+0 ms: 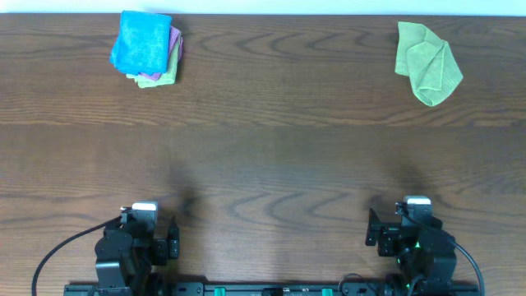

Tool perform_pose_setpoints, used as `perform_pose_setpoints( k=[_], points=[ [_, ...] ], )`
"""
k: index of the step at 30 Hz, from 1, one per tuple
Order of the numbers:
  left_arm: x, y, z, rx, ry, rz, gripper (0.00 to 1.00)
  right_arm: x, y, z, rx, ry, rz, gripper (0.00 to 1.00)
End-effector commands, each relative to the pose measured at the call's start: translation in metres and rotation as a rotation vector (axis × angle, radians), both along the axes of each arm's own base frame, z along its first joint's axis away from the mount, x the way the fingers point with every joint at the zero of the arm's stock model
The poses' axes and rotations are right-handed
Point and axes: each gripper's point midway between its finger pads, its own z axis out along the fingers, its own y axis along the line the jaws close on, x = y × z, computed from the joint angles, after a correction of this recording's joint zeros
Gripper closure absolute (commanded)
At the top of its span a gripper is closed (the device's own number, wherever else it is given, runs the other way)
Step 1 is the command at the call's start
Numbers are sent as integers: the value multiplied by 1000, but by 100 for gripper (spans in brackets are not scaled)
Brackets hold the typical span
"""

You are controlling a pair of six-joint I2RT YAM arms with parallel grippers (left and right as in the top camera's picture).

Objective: Fold the cloth

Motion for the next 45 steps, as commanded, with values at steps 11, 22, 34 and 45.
perform_pose_setpoints(
  k=[11, 22, 34, 45],
  points=[
    [-2, -1, -8, 13, 21, -16, 5, -2, 0, -7, -7, 17, 7, 1],
    [-2, -1, -8, 13, 21, -16, 5, -2, 0, -7, -7, 17, 7, 1],
    [-2, -1, -8, 13, 21, -16, 5, 9, -7, 35, 74, 62, -104, 1],
    [-2, -1, -8, 13, 21, -16, 5, 74, -37, 127, 112, 170, -263, 1]
  ],
)
